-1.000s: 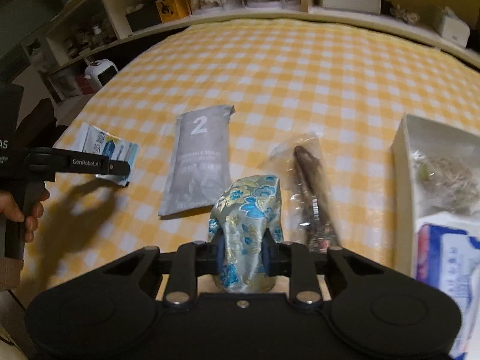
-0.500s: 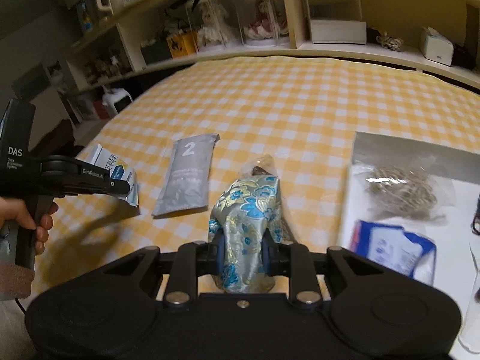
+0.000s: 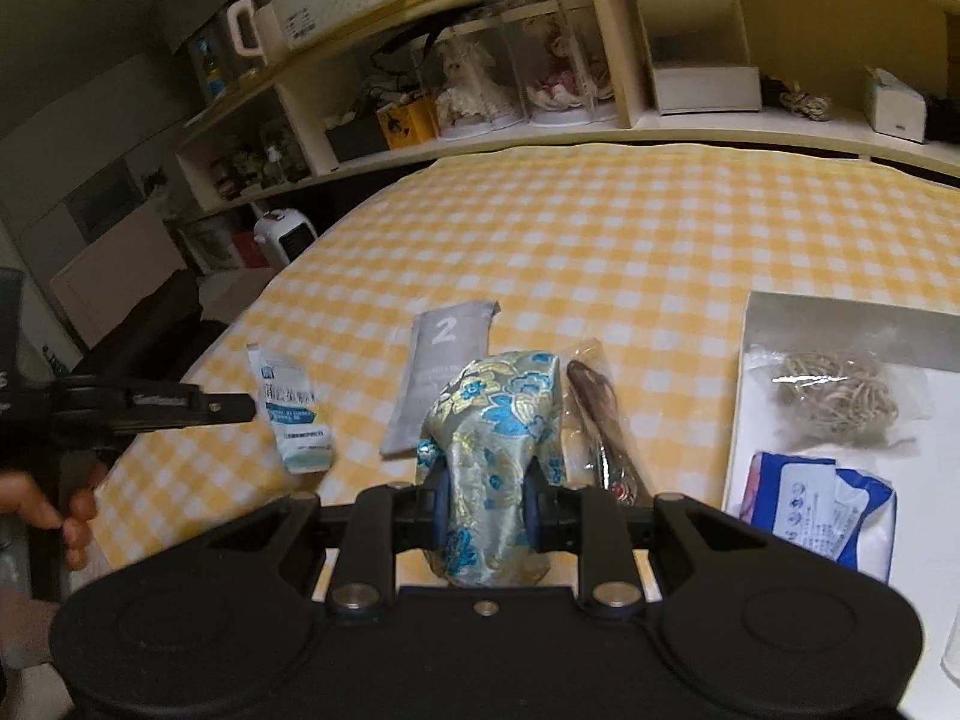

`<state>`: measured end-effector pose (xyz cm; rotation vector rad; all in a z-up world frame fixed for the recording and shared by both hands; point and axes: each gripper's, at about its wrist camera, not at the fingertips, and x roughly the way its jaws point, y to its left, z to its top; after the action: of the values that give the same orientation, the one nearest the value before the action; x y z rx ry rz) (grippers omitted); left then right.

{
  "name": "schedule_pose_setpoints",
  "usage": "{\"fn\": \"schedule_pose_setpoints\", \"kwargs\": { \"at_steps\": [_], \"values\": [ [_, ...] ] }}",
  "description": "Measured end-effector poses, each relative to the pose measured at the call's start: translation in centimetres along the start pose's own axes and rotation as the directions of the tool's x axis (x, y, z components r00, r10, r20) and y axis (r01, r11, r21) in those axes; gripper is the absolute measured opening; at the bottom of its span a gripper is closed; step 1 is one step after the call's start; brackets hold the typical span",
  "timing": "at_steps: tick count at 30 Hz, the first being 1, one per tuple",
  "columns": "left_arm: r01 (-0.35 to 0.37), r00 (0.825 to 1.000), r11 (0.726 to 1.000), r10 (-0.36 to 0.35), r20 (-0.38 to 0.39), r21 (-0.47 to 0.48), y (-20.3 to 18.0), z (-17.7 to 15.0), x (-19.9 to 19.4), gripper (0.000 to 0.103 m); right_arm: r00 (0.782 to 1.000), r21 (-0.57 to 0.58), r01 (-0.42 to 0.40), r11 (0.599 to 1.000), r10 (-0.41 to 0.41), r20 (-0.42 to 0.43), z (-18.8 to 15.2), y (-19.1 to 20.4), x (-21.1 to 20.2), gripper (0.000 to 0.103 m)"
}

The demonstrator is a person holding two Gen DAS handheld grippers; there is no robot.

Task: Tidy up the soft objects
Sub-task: 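Grasp the white sachet with the left tool while the right tool grips the floral pouch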

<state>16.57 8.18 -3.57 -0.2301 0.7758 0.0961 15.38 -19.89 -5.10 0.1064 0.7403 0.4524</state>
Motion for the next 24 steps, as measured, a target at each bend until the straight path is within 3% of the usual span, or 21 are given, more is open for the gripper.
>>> {"fn": "schedule_pose_setpoints", "kwargs": {
  "at_steps": [7,12,13,14,17,20,24],
  "values": [
    [0.079,0.997,0.996,-0.078,-0.006,0.039,-0.4,0.9,0.7,0.004,0.999,-0.013,0.022,1.0,-0.022,0.043,1.7,1.3,-0.9,0.024],
    [0.083,0.997,0.995,-0.082,-0.016,0.061,0.0,1.0,1.3,0.005,0.998,-0.005,0.035,0.999,-0.035,0.058,1.0,0.6,-0.6,0.024],
    [0.068,0.997,0.996,-0.067,-0.026,0.056,0.2,1.0,1.5,0.016,0.998,0.006,0.033,0.999,-0.033,0.062,0.6,0.2,-0.5,0.024],
    [0.052,0.998,0.998,-0.051,-0.029,0.043,0.5,0.9,1.7,0.037,0.998,0.023,0.027,0.999,-0.028,0.06,0.2,-0.2,-0.3,0.024],
    [-0.038,0.997,0.999,0.037,-0.07,-0.022,1.4,0.3,3.2,0.072,0.998,0.035,0.021,0.999,-0.022,0.051,-0.5,-1.1,0.1,0.024],
    [-0.12,0.987,0.99,0.111,-0.117,-0.071,1.9,-0.4,4.9,0.09,0.999,0.057,0.008,0.998,-0.011,0.05,-0.6,-1.9,0.5,0.024],
    [-0.203,0.967,0.961,0.166,-0.195,-0.187,3.1,-1.2,7.2,0.095,0.999,0.081,-0.006,0.997,0.002,0.053,-0.6,-2.6,1.0,0.024]
  ]
}}
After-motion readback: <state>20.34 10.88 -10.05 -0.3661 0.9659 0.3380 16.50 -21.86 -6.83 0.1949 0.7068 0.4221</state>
